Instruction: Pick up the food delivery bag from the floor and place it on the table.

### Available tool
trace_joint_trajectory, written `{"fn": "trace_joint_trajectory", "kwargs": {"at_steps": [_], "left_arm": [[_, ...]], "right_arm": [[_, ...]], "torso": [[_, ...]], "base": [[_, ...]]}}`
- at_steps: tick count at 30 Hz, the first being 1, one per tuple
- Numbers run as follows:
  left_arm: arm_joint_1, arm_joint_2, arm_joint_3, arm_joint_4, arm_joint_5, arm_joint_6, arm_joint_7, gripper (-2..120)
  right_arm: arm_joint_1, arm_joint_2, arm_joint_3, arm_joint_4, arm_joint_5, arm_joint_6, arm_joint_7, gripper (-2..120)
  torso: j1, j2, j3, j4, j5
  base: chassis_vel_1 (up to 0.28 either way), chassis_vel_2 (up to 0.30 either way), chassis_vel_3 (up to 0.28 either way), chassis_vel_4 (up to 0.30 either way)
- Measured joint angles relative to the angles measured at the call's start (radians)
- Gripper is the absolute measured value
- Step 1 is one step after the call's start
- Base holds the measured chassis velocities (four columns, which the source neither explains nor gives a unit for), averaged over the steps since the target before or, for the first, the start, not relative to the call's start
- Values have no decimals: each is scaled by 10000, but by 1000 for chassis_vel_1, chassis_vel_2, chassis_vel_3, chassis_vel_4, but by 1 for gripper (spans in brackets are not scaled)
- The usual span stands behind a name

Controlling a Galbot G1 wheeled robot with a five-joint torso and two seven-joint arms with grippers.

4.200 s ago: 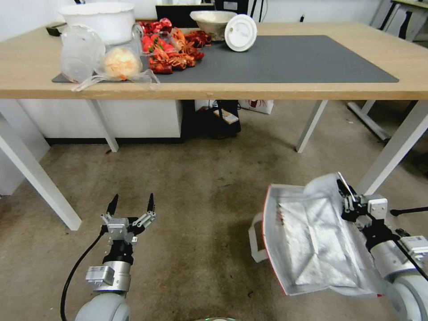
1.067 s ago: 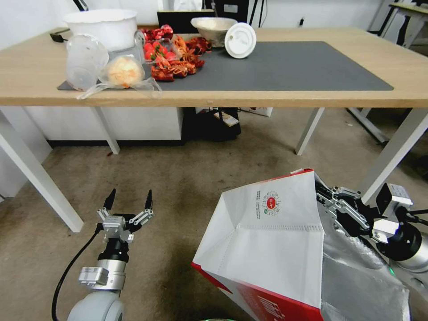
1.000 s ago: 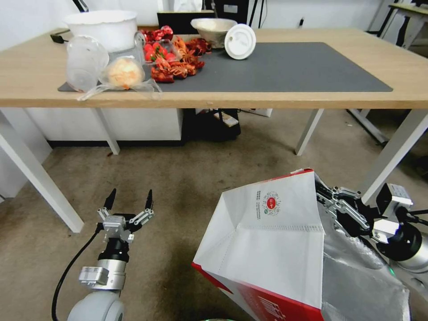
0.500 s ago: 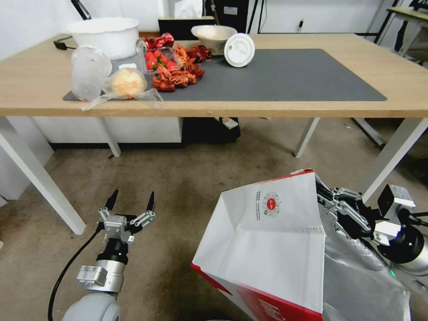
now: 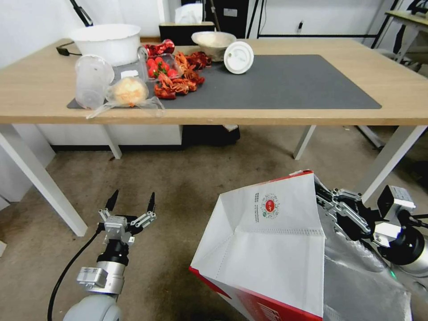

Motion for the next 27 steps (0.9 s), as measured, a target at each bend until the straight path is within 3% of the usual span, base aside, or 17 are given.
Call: {"fn": "trace_joint_trajectory", "kwargs": {"at_steps": [27], "left_arm": [[93,-17,-64,-129,242,188,-244,100]], "right_arm": [[30,19,26,35,77,-23,-40,0]], "torso": [[321,1103,790,0,-1]], "base": [[0,0,0,0]]}}
